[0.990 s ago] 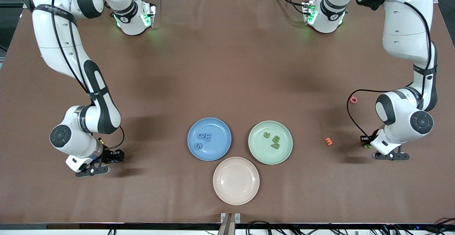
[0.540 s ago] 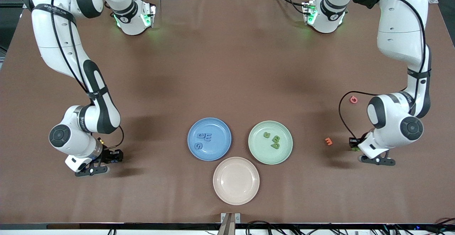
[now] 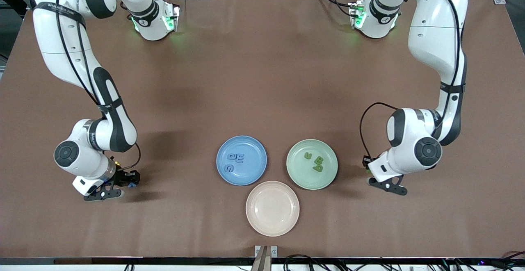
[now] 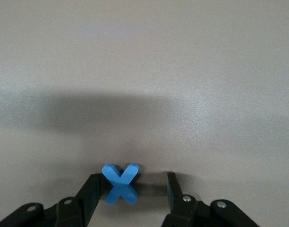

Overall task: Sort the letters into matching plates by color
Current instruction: 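Put N in green plate while the right gripper puts X in blue plate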

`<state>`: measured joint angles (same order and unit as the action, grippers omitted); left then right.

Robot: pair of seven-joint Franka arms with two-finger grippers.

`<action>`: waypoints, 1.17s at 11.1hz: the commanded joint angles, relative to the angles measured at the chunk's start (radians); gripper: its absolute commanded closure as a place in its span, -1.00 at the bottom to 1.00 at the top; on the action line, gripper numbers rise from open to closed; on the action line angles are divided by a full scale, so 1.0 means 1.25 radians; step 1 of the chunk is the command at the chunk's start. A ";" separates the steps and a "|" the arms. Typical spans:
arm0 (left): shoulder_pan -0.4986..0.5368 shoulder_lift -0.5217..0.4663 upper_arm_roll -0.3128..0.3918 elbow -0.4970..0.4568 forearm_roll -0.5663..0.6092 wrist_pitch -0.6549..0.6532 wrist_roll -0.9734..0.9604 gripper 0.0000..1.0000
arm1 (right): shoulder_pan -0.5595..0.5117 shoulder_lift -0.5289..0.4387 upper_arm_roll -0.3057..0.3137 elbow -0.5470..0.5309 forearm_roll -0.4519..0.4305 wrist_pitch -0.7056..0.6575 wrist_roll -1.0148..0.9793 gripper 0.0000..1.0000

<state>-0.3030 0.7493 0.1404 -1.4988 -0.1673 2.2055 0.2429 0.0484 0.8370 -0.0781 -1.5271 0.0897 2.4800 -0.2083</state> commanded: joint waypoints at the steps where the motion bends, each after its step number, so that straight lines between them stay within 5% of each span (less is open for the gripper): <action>1: 0.007 0.001 -0.071 0.027 0.022 -0.024 -0.029 1.00 | -0.008 -0.017 0.012 -0.039 -0.019 0.026 0.007 -0.21; 8: -0.036 0.008 -0.192 0.046 0.036 -0.024 -0.192 1.00 | -0.008 -0.017 0.015 -0.036 -0.013 0.043 0.011 0.08; 13: -0.107 0.007 -0.201 0.044 0.037 -0.019 -0.278 1.00 | -0.004 -0.017 0.015 -0.036 -0.013 0.043 0.012 0.40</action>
<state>-0.4240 0.7503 -0.1021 -1.4653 -0.1522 2.1944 -0.0515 0.0492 0.8276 -0.0722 -1.5419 0.0883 2.5124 -0.2074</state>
